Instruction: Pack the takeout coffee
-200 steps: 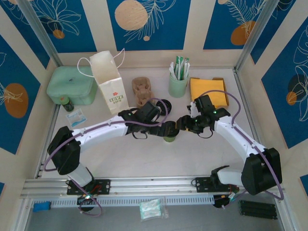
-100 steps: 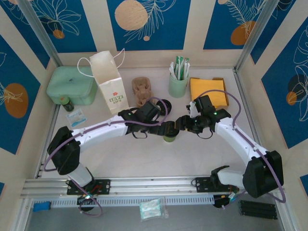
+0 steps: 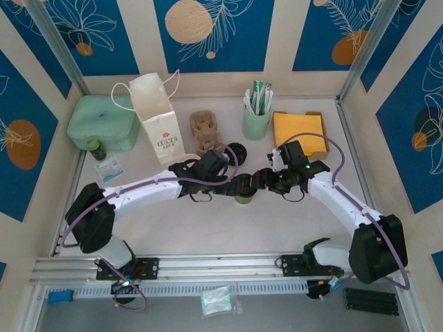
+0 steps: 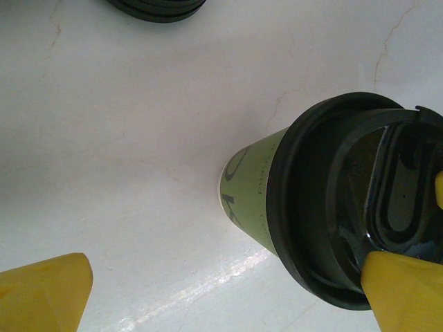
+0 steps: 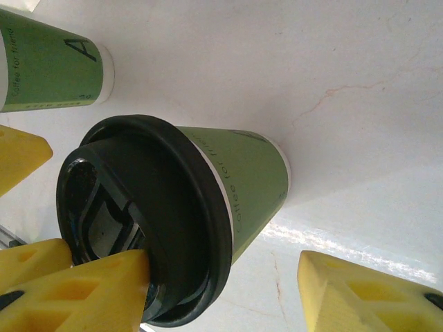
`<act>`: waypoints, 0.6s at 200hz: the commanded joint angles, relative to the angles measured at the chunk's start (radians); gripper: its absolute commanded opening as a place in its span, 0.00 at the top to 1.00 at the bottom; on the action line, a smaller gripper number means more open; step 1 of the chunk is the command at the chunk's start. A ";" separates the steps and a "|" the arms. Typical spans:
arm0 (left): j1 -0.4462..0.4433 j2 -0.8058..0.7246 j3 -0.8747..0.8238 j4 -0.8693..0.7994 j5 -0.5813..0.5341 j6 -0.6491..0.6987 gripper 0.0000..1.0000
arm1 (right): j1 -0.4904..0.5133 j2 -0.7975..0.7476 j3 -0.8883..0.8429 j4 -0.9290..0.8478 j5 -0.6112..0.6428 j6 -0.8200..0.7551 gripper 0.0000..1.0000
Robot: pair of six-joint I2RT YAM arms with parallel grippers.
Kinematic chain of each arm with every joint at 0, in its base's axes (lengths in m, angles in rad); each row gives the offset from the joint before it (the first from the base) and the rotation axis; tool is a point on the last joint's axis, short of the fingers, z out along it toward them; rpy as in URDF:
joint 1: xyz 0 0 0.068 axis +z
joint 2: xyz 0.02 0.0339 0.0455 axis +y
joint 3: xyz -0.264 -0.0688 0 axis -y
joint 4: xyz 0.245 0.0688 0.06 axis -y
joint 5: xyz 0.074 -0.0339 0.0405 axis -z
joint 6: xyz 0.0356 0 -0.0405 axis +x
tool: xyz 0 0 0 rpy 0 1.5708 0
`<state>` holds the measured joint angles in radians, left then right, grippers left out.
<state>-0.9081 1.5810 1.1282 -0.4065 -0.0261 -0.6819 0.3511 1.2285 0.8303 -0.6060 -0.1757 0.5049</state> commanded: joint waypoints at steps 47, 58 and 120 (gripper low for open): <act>-0.002 0.006 0.028 -0.092 -0.017 0.026 0.01 | 0.002 -0.001 0.061 -0.104 0.019 -0.012 0.40; -0.002 0.010 0.040 -0.097 -0.016 0.032 0.01 | 0.003 0.001 0.071 -0.105 0.013 -0.013 0.41; -0.002 0.010 0.049 -0.101 -0.010 0.034 0.01 | 0.003 -0.026 0.088 -0.113 -0.024 -0.006 0.37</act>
<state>-0.9081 1.5799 1.1549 -0.4576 -0.0269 -0.6724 0.3515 1.2266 0.8848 -0.6823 -0.1638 0.5041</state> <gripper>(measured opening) 0.994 0.616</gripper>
